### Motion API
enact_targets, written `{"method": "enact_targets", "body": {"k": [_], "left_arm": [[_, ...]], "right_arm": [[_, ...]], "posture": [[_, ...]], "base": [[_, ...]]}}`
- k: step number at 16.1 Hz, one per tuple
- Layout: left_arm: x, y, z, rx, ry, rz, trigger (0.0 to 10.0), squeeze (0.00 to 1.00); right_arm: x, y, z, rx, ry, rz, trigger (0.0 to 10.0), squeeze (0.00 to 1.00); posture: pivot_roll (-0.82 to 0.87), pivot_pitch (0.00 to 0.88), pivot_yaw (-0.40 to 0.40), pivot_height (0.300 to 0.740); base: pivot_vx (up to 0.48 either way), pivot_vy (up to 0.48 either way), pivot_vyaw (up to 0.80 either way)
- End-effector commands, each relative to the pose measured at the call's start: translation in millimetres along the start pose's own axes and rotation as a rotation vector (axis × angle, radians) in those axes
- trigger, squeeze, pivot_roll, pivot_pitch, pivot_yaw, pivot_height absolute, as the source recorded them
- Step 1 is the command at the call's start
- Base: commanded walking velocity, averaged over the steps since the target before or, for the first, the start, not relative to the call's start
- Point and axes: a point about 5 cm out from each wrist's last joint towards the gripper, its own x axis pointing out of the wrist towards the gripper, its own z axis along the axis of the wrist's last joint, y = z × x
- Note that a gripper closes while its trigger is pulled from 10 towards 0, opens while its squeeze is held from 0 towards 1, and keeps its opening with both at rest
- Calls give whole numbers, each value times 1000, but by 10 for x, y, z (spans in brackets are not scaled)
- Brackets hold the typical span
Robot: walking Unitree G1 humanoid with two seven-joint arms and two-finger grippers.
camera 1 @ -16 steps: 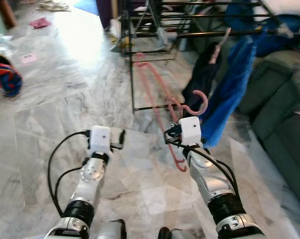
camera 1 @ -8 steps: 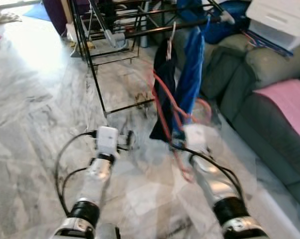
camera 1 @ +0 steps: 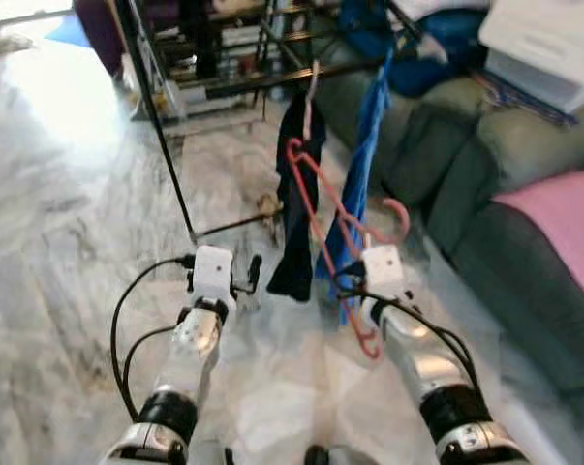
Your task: Hang hanger
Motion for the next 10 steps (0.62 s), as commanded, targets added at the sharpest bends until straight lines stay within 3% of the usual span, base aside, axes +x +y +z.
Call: {"method": "enact_targets", "body": {"k": [1, 3, 6, 10], "left_arm": [[-36, 96, -57, 16, 25, 21, 10000, 0], [-33, 93, -59, 14, 27, 23, 10000, 0], [-31, 86, -67, 16, 34, 27, 10000, 0], [-30, 79, -71, 16, 36, 22, 10000, 0]], "right_arm": [[22, 123, 36, -2, -6, 51, 10000, 0], [24, 124, 28, -9, 2, 63, 10000, 0], [27, 120, 4, -18, 20, 73, 10000, 0], [41, 79, -4, -21, 35, 21, 10000, 0]], "posture": [[73, 196, -89, 740], [69, 196, -91, 740], [68, 196, -92, 740], [71, 195, -93, 740]], "base": [[304, 0, 594], [300, 0, 584], [84, 404, 571], [231, 370, 0]]}}
